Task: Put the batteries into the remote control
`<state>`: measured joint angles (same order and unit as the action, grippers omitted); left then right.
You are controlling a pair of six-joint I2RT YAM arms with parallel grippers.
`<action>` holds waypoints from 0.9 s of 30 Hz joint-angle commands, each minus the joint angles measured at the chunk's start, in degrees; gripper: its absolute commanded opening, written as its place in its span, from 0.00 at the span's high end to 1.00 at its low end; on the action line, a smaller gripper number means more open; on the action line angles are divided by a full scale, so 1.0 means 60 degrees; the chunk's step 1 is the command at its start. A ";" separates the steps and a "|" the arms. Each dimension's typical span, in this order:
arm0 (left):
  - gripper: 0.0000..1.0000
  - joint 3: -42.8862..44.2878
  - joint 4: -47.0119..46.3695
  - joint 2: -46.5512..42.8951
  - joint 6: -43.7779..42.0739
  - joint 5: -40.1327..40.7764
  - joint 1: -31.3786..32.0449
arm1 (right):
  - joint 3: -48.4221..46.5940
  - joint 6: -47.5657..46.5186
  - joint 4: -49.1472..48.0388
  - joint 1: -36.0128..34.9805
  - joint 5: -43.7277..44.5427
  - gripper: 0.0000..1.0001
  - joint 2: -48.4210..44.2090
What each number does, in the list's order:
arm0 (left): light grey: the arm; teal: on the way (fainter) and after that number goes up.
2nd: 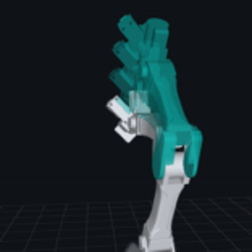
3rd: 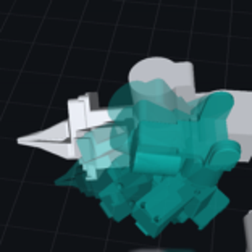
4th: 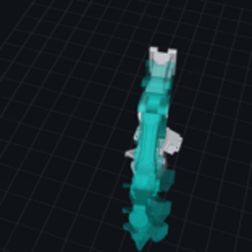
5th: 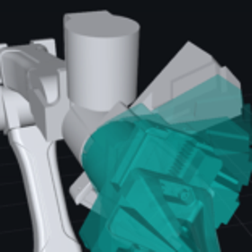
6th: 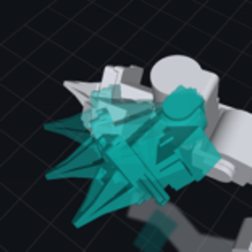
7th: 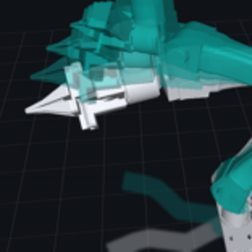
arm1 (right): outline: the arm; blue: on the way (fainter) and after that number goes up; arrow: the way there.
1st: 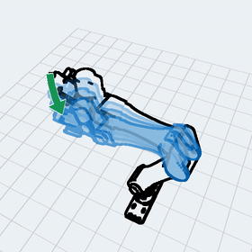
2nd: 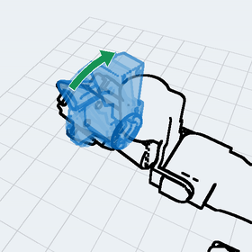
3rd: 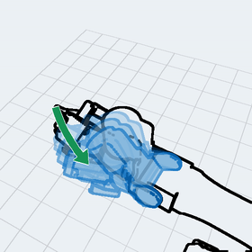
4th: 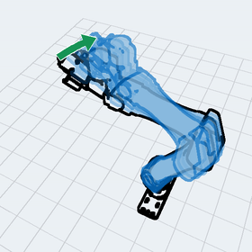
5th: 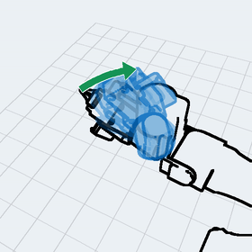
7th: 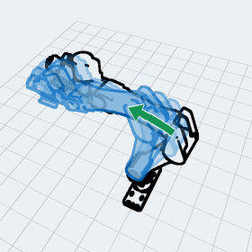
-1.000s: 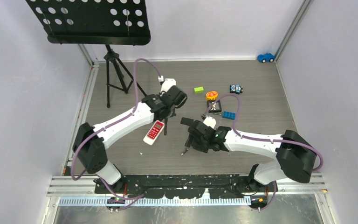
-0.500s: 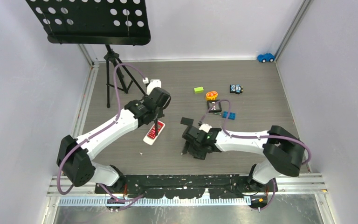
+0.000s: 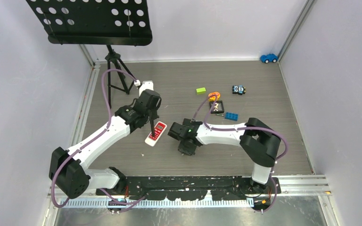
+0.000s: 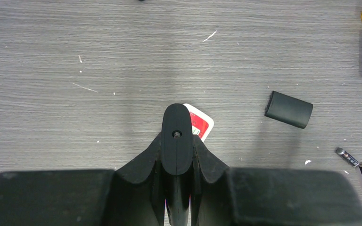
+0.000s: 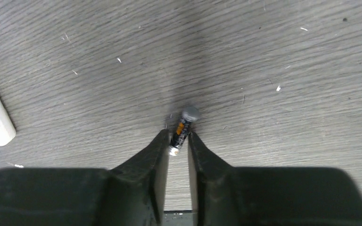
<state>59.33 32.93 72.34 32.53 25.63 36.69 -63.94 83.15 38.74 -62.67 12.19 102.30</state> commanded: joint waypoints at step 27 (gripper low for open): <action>1.00 -0.1063 -0.4801 0.0212 0.1852 -1.1430 -0.1127 | -0.0177 -0.6829 -0.0101 -0.0094 -0.1115 1.00 -0.5282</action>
<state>53.80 12.53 72.88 37.39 -33.74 30.13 -64.82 48.05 39.51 -62.96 10.92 73.21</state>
